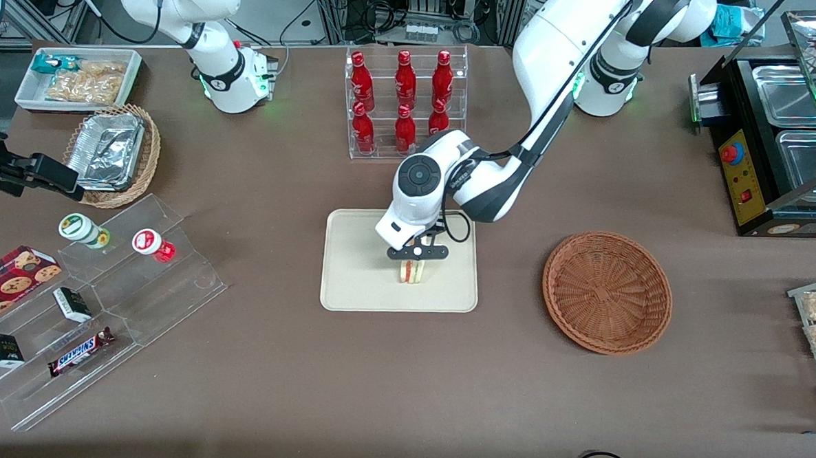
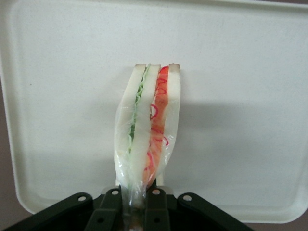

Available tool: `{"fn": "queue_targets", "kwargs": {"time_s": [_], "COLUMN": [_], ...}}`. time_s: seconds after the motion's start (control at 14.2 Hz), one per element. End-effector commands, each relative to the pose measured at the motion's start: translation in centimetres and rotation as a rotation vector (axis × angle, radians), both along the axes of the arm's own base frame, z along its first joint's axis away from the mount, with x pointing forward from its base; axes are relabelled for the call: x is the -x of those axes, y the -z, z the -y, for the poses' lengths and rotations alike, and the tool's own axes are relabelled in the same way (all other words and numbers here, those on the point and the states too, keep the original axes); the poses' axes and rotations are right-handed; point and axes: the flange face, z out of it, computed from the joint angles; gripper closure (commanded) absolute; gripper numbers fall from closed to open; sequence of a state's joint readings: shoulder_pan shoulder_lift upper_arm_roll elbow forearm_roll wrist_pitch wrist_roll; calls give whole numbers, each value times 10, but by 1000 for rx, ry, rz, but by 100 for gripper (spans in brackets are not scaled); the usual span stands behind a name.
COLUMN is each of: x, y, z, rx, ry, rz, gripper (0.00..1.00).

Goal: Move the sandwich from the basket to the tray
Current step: 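Carry the sandwich over the cream tray and lower it onto the tray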

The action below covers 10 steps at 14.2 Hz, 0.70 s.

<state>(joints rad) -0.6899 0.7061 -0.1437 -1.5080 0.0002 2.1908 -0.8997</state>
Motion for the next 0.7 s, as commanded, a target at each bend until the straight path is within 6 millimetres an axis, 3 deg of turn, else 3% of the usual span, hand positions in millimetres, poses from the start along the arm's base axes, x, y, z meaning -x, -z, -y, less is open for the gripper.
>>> {"fn": "queue_targets", "kwargs": {"time_s": [0.0,0.21,0.28,0.42,0.63], "x": [-3,-4,-5,-6,-10], "y": [-2,5,6,4,-17], "z": [10,10,11,10,9], "rx": [10,9,11,12,24], "ry": [-70,-74,-73,-73,-66], "rz": [21,17,18,21,45], "gripper": [96,89,71,0,0]}}
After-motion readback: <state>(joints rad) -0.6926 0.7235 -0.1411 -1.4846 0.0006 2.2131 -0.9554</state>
